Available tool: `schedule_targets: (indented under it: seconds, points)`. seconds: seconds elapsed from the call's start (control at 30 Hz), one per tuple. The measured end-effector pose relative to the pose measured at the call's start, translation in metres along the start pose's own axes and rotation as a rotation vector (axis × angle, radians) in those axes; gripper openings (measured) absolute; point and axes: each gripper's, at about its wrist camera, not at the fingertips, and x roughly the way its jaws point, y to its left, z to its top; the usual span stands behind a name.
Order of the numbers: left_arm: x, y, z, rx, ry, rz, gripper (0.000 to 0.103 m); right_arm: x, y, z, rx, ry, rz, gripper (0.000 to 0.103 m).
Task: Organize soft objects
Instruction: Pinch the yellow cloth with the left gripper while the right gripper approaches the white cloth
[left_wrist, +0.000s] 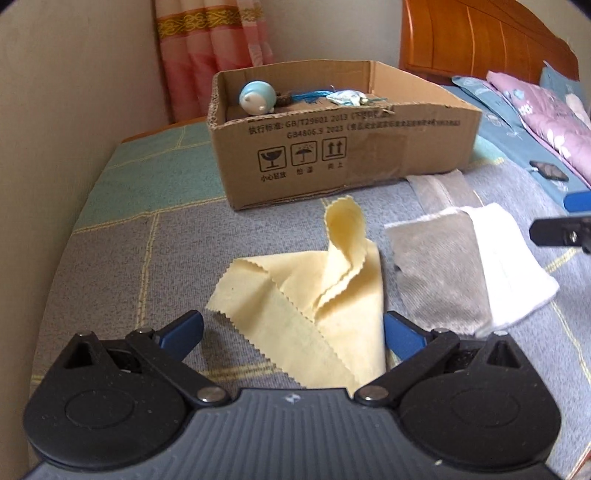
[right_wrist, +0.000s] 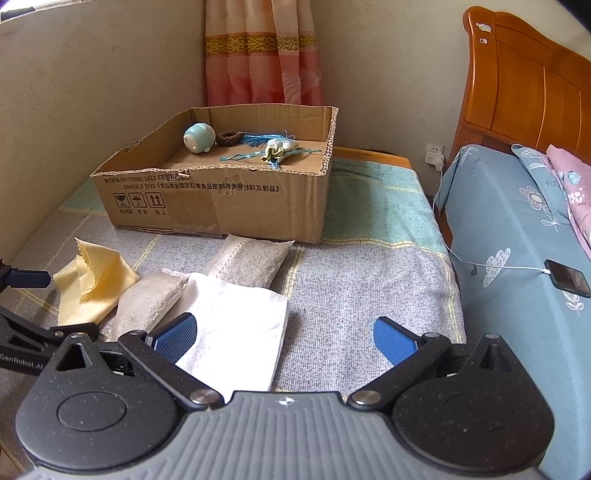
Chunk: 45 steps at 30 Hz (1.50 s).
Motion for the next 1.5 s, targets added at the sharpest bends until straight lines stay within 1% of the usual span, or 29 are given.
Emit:
schedule_targets:
  seconds: [0.03, 0.07, 0.13, 0.17, 0.2, 0.23, 0.3, 0.33, 0.4, 0.5, 0.57, 0.6, 0.63, 0.7, 0.77, 0.8, 0.83, 0.87, 0.9, 1.0, 1.13, 1.17, 1.2, 1.23, 1.33, 1.4, 1.5]
  points:
    - [-0.001, -0.001, 0.0, 0.002, -0.008, -0.011, 0.088, 0.001, 0.0, 0.0, 0.001, 0.004, 0.001, 0.103]
    - [-0.003, -0.002, 0.001, 0.004, -0.018, -0.026, 0.08, 0.002, 0.001, 0.0, 0.0, 0.007, 0.002, 0.103]
    - [-0.008, -0.006, 0.002, 0.012, -0.027, -0.046, 0.052, 0.002, 0.003, -0.001, -0.008, 0.01, 0.005, 0.103]
    - [-0.01, -0.008, 0.002, 0.017, -0.03, -0.053, 0.045, 0.002, 0.005, -0.001, -0.011, 0.011, 0.008, 0.103]
    - [-0.013, -0.011, 0.002, 0.024, -0.036, -0.051, 0.034, 0.002, 0.006, -0.001, -0.013, 0.011, 0.01, 0.103]
    - [-0.015, -0.015, 0.002, 0.04, -0.042, -0.038, 0.026, 0.003, 0.006, -0.001, -0.014, 0.012, 0.012, 0.103]
    - [-0.02, -0.022, 0.0, 0.078, -0.058, -0.022, 0.019, 0.003, 0.008, 0.0, -0.014, 0.012, 0.016, 0.103]
    - [-0.024, -0.024, 0.0, 0.094, -0.065, -0.028, 0.015, 0.003, 0.008, 0.0, -0.014, 0.012, 0.017, 0.103]
    - [-0.032, -0.028, -0.002, 0.124, -0.069, -0.06, 0.013, 0.003, 0.01, 0.001, -0.018, 0.01, 0.022, 0.103]
    - [-0.043, -0.033, -0.006, 0.174, -0.057, -0.112, 0.013, 0.001, 0.012, 0.001, -0.023, 0.005, 0.024, 0.103]
    - [-0.049, -0.032, -0.01, 0.179, -0.048, -0.133, 0.013, 0.0, 0.012, 0.001, -0.022, 0.002, 0.026, 0.103]
    - [-0.05, -0.031, -0.011, 0.178, -0.038, -0.143, 0.014, -0.001, 0.012, 0.001, -0.021, 0.001, 0.026, 0.103]
    - [-0.05, -0.029, -0.013, 0.173, -0.032, -0.14, 0.017, -0.001, 0.012, 0.001, -0.021, 0.0, 0.026, 0.103]
    - [-0.048, -0.025, -0.016, 0.167, -0.033, -0.104, 0.022, -0.001, 0.012, 0.0, -0.021, 0.0, 0.026, 0.103]
    - [-0.043, -0.021, -0.016, 0.151, -0.026, -0.062, 0.036, -0.002, 0.012, 0.0, -0.022, -0.002, 0.027, 0.103]
    - [-0.041, -0.019, -0.017, 0.142, -0.03, -0.042, 0.052, -0.003, 0.013, 0.0, -0.023, -0.003, 0.027, 0.103]
    - [-0.038, -0.018, -0.017, 0.136, -0.034, -0.025, 0.073, -0.004, 0.013, 0.0, -0.025, -0.006, 0.028, 0.103]
    - [-0.036, -0.018, -0.018, 0.131, -0.034, -0.012, 0.082, -0.006, 0.013, -0.001, -0.027, -0.008, 0.029, 0.103]
    - [-0.034, -0.018, -0.019, 0.132, -0.038, -0.007, 0.086, -0.006, 0.013, -0.001, -0.027, -0.009, 0.029, 0.103]
    - [-0.026, -0.02, -0.019, 0.123, -0.021, -0.047, 0.086, -0.007, 0.012, -0.001, -0.026, -0.008, 0.025, 0.103]
    - [-0.014, -0.018, -0.014, 0.07, -0.018, -0.056, 0.092, -0.003, 0.01, -0.001, -0.019, 0.001, 0.017, 0.103]
    - [-0.011, -0.016, -0.012, 0.056, -0.017, -0.057, 0.094, -0.003, 0.01, -0.001, -0.018, 0.003, 0.016, 0.103]
    - [-0.008, -0.016, -0.011, 0.042, -0.013, -0.051, 0.1, -0.002, 0.009, -0.001, -0.017, 0.004, 0.018, 0.103]
    - [-0.006, -0.015, -0.01, 0.03, -0.009, -0.04, 0.103, -0.001, 0.009, -0.001, -0.017, 0.006, 0.019, 0.103]
    - [-0.002, -0.011, -0.009, -0.014, -0.009, -0.056, 0.103, 0.002, 0.007, -0.001, -0.015, 0.01, 0.016, 0.103]
    - [-0.001, -0.011, -0.009, -0.019, -0.013, -0.049, 0.103, 0.004, 0.006, -0.001, -0.007, 0.015, 0.019, 0.103]
    - [0.001, -0.013, -0.004, -0.031, 0.001, -0.031, 0.103, 0.007, 0.005, -0.001, -0.001, 0.02, 0.023, 0.103]
